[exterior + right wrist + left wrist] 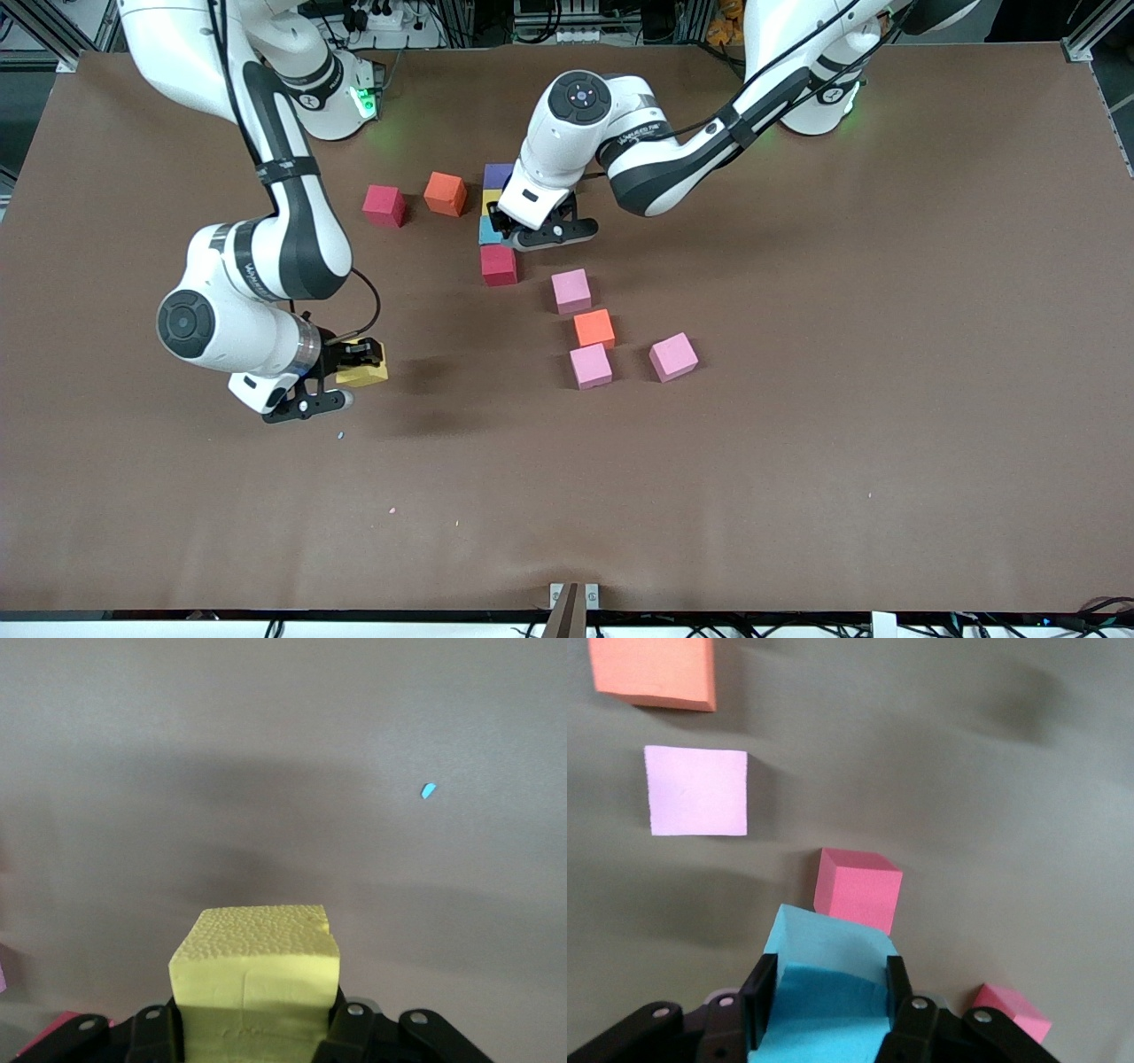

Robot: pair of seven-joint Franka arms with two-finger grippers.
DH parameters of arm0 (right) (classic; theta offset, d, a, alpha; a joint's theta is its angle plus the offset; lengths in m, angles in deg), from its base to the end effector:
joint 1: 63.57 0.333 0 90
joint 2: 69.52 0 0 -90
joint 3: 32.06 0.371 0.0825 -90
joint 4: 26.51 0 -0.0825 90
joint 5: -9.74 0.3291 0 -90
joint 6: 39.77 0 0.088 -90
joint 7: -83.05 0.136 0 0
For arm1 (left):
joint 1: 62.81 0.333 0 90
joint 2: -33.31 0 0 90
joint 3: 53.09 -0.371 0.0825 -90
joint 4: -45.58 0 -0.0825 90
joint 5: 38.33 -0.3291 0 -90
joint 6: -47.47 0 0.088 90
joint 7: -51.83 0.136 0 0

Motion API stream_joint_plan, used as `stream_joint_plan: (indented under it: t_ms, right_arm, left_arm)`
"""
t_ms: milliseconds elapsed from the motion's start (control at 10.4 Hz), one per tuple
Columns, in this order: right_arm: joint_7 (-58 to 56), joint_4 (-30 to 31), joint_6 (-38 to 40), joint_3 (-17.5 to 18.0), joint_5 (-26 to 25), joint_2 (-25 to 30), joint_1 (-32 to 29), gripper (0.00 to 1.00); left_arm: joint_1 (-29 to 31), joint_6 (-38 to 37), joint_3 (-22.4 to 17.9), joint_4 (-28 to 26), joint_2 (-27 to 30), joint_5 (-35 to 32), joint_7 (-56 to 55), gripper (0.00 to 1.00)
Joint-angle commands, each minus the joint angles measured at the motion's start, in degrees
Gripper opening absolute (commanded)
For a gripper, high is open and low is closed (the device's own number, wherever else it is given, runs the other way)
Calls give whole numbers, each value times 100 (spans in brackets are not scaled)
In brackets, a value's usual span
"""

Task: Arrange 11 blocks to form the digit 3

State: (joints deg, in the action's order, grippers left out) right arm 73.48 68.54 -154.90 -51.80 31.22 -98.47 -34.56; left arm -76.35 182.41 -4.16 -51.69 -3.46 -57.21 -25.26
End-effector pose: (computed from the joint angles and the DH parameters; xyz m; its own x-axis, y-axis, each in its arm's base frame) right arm 0.6186 0.1654 0.3695 0.9777 0.1849 -0.0995 0.1662 -0.9711 -0.1713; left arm 0.4090 -0.5349 0.3906 0.9744 0.1868 -0.1247 0.2158 -0.9329 0.2882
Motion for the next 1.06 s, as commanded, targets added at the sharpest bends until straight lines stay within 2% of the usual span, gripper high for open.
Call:
stream_joint_plan:
  t_ms: [0, 385, 577, 962]
  right_arm:
    - [-18, 22, 34, 164, -118, 135, -114, 22]
    - [25, 5, -10, 41, -118, 126, -184, 22]
    - [8, -13, -62, 23, -171, 82, -211, 22]
    - [-18, 5, -369, 32, -171, -163, -333, 22]
  left_arm:
    - [-35, -73, -24, 42, -67, 183, 1026, 0]
    - [-113, -117, -24, 191, -24, 104, 2520, 0]
    - [-376, -283, -24, 296, -6, -53, 3119, 0]
    - [-614, -484, -42, 350, -120, -221, 5218, 0]
